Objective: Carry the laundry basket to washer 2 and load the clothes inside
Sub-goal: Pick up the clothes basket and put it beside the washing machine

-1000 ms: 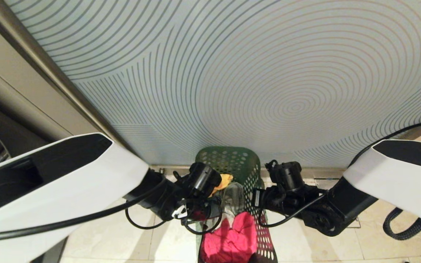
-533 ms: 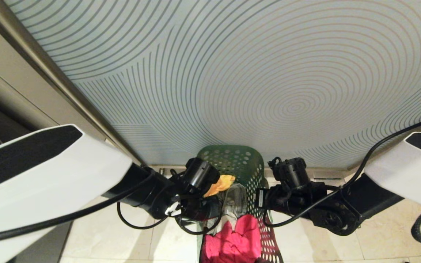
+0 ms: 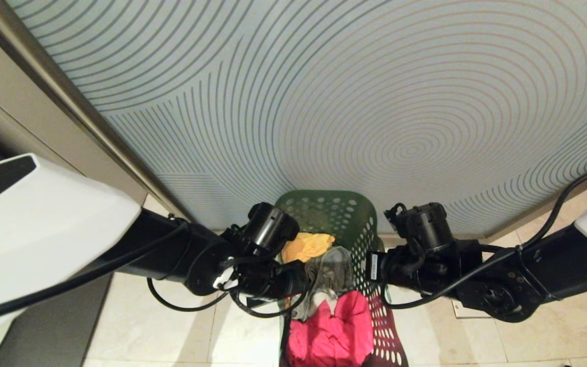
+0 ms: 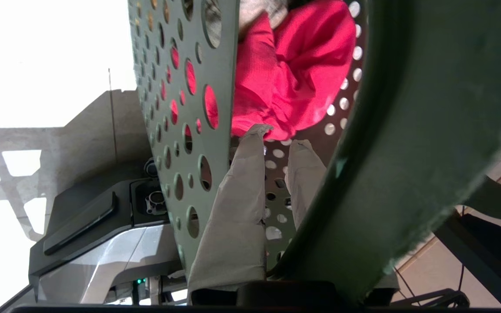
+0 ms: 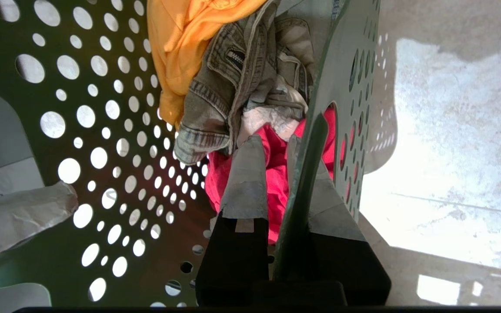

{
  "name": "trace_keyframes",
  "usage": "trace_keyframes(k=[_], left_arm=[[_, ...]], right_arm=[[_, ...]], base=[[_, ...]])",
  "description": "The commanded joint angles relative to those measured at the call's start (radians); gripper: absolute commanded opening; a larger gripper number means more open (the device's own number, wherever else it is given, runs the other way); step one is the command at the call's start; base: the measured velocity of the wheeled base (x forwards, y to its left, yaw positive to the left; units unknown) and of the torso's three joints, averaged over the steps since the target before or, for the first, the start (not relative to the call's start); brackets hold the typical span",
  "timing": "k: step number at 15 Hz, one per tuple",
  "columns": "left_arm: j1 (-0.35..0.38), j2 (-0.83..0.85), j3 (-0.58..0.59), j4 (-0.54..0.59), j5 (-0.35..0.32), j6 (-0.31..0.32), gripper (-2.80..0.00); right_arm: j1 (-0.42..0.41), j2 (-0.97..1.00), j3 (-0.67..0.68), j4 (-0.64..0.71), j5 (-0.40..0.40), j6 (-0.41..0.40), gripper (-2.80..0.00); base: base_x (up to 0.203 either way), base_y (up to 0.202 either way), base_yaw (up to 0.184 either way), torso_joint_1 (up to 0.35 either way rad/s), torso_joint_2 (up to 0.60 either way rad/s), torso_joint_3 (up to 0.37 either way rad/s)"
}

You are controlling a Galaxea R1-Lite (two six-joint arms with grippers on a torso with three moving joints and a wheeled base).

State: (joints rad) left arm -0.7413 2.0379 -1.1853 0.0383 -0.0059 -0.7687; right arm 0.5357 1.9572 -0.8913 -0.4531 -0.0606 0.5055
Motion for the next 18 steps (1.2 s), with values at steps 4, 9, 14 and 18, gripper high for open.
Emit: trace_keyframes(k=[4,9,14,18], left_arm=[[-0.003,-0.004,0.004,-0.002,-0.003,-0.005,-2.80],[-0.006,-0.001,0.006,0.000,-0.004,-0.004,-2.80],[-0.007,-0.008,0.006,0.003,-0.005,-0.001,-2.80],[-0.007,-0.015,0.006,0.003,-0.005,0.012,-2.80]], right_arm=[[0.009,-0.006,0.000,-0.003,-0.001,0.005,-2.80],[0.015,-0.009,0.003,-0.003,-0.006,0.007,-2.80],[0.018,-0.013,-0.004,-0.003,-0.011,0.005,-2.80],[0.036,-0.018,-0.006,0.005,-0.025,0.007,-2.80]], base=[[0.000,0.000,0.000,0.000,0.00,0.000],[0.000,0.000,0.000,0.003,0.00,0.109],[0.000,0.000,0.000,0.001,0.00,0.193],[0.000,0.000,0.000,0.003,0.00,0.205]])
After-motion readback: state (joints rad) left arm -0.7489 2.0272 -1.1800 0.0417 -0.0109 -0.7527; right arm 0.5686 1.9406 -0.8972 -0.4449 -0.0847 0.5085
